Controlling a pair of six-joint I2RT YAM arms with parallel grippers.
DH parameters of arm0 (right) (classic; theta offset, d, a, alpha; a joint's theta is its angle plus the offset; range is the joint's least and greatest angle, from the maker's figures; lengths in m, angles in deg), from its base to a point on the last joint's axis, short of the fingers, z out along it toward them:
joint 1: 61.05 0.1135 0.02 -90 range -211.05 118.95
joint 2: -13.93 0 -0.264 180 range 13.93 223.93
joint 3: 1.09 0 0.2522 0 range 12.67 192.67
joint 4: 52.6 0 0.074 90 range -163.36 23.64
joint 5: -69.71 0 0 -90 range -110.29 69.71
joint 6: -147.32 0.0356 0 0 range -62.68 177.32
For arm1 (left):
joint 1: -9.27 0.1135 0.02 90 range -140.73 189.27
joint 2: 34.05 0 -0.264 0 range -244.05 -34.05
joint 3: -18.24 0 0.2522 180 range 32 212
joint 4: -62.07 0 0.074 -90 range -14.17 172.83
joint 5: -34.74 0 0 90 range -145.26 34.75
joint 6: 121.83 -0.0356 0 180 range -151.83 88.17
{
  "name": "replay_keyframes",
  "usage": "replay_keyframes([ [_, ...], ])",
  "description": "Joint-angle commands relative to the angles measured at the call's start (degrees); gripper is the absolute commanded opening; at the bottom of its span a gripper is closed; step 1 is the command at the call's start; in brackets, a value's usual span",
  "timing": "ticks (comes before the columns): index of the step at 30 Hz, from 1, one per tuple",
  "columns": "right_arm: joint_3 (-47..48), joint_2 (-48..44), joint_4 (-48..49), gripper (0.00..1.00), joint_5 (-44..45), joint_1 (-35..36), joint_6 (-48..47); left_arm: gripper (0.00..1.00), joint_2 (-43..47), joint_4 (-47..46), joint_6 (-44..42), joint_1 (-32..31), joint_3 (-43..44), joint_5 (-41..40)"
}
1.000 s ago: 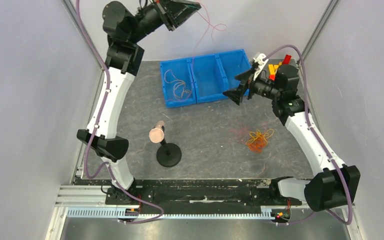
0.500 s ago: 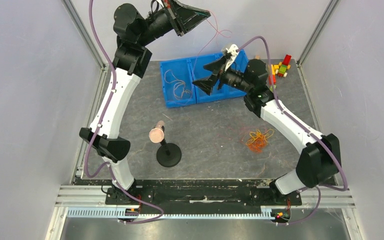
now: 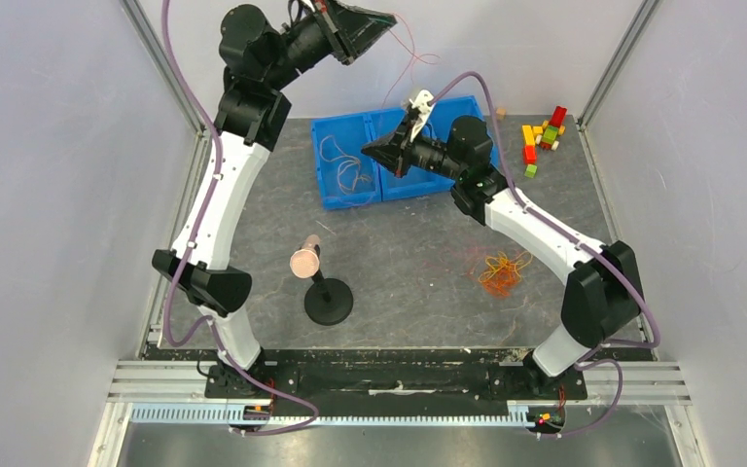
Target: Untangle the cables
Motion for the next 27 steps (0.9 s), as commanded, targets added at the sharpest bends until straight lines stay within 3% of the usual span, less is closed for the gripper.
replay_keyframes([
  [1,-2.43,-5.38,-1.55,0.0,0.9,-2.08,-0.36,0.02,3.89,9.0,-13.46,2.7,0.11,-15.29],
  [5,-2.61,-11.4,-1.22,0.0,-1.74,-7.75,4.88,0.02,5.15,18.67,-29.2,4.43,-5.23,-23.32],
  [9,-1.15,-17.57,2.67,0.0,-4.04,-13.58,10.07,0.02,5.78,29.12,-36.5,6.67,-14.17,-18.32],
  [12,1.0,-19.68,4.28,0.0,-4.26,-16.5,12.45,0.02,6.12,35.16,-42.63,6.47,-19.7,-9.26],
  [17,3.77,-19.79,6.8,0.0,-2.71,-18.57,14.79,0.02,7.3,39.77,-46.74,5.26,-26.29,5.34],
  [24,4.9,-18.3,11.88,0.0,-3.47,-19.34,21.19,0.02,10.4,37.24,-46.32,1.44,-32.6,10.63],
  [25,4.18,-18.44,12.47,0.0,-4.0,-19.34,22.18,0.04,10.54,36.15,-45.39,1.45,-32.58,12.21],
  [27,2.32,-19.09,14.11,0.0,-5.19,-19.34,23.34,0.19,11.39,33.63,-44.06,1.43,-32.92,15.51],
])
